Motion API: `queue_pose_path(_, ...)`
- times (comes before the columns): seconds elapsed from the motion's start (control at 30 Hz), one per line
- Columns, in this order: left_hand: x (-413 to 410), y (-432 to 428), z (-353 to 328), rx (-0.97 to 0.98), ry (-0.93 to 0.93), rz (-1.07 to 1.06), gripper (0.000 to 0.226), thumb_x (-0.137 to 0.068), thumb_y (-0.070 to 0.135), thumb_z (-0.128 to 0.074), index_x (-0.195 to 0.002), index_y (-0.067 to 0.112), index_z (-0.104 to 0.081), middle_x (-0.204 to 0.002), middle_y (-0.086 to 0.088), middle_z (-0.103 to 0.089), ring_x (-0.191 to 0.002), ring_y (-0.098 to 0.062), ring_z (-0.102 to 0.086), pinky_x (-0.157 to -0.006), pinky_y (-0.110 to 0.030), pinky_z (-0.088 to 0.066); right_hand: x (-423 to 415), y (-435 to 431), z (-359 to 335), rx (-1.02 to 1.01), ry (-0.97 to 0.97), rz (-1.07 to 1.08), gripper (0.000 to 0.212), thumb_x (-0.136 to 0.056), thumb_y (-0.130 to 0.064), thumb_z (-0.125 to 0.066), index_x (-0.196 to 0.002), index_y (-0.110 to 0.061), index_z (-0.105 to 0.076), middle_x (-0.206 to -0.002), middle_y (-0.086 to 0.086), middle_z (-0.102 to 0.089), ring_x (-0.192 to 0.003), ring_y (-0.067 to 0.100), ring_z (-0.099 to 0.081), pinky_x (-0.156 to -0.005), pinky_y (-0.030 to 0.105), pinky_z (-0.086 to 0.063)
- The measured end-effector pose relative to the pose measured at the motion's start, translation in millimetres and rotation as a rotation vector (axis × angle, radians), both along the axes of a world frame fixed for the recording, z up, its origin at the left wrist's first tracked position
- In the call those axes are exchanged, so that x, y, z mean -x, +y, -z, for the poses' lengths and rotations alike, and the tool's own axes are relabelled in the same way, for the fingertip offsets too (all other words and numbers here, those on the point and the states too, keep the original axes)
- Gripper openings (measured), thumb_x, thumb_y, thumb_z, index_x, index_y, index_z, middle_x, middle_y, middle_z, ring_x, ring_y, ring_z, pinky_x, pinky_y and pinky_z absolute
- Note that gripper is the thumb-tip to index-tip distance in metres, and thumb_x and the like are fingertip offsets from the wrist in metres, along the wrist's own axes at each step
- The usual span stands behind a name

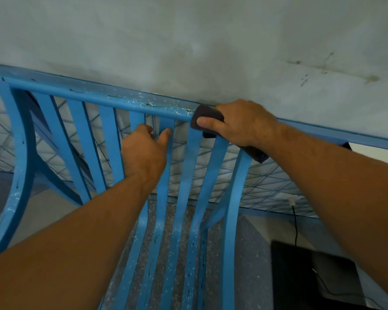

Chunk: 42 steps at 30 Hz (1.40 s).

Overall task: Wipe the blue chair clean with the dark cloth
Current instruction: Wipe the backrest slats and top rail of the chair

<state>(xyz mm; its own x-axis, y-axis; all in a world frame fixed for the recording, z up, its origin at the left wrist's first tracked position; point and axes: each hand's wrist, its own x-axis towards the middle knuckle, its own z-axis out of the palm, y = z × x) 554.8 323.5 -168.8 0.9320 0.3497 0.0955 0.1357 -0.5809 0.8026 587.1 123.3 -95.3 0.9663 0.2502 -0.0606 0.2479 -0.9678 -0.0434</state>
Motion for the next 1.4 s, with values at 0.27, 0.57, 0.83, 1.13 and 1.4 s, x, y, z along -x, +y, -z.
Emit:
queue_pose_path(0.27, -7.1, 3.9, 10.5, 0.006, 0.019, 0.292, 0.026, -0.1, 0.036, -0.046, -0.089, 0.013, -0.054, -0.064, 0.005, -0.051, -0.054, -0.005, -0.046, -0.04, -0.013, -0.03, 15.8, -15.7, 26.6, -0.019, -0.27, -0.262, 0.056, -0.096, -0.033, -0.055, -0.147, -0.017, -0.039, -0.125, 0.009, -0.061, -0.099, 0.033, -0.06, -0.077, 0.042, -0.048)
queue_pose_path(0.57, -13.4, 10.0, 11.6, -0.059, 0.037, 0.35, 0.028, -0.101, 0.037, -0.044, -0.085, 0.014, -0.048, -0.064, 0.005, -0.046, -0.056, -0.005, -0.043, -0.045, -0.021, -0.024, -14.5, 22.3, -6.9, -0.003, 0.118, -0.043, 0.068, -0.081, -0.082, -0.026, -0.093, -0.025, -0.061, -0.078, -0.004, -0.06, -0.07, 0.015, -0.058, -0.063, 0.032, -0.048)
queue_pose_path(0.83, -14.0, 13.6, 12.3, -0.058, 0.01, 0.406, 0.029, -0.101, 0.037, -0.044, -0.086, 0.013, -0.048, -0.062, 0.005, -0.047, -0.053, -0.005, -0.043, -0.041, -0.016, -0.024, 9.4, 11.7, 26.1, -0.018, -0.333, -0.195, 0.056, -0.092, -0.059, -0.046, -0.13, -0.017, -0.052, -0.111, 0.007, -0.064, -0.095, 0.03, -0.062, -0.072, 0.038, -0.046)
queue_pose_path(1.13, -12.4, 11.2, 10.5, -0.053, 0.044, 0.377, 0.03, -0.101, 0.037, -0.043, -0.086, 0.012, -0.048, -0.062, 0.003, -0.047, -0.052, -0.007, -0.044, -0.042, -0.019, -0.025, 3.7, -9.4, 5.7, 0.162, -0.089, -0.191, 0.074, -0.082, -0.08, -0.021, -0.145, -0.041, -0.023, -0.114, 0.003, -0.065, -0.094, 0.029, -0.062, -0.077, 0.037, -0.047)
queue_pose_path(1.4, -13.2, 9.8, 10.5, -0.058, 0.05, 0.351, 0.03, -0.1, 0.036, -0.045, -0.083, 0.012, -0.045, -0.062, 0.001, -0.048, -0.053, -0.01, -0.044, -0.044, -0.025, -0.027, -11.9, 14.8, -3.8, 0.021, 0.035, -0.041, 0.071, -0.09, -0.071, -0.007, -0.074, -0.022, -0.055, -0.068, 0.0, -0.053, -0.061, 0.017, -0.05, -0.064, 0.033, -0.037)
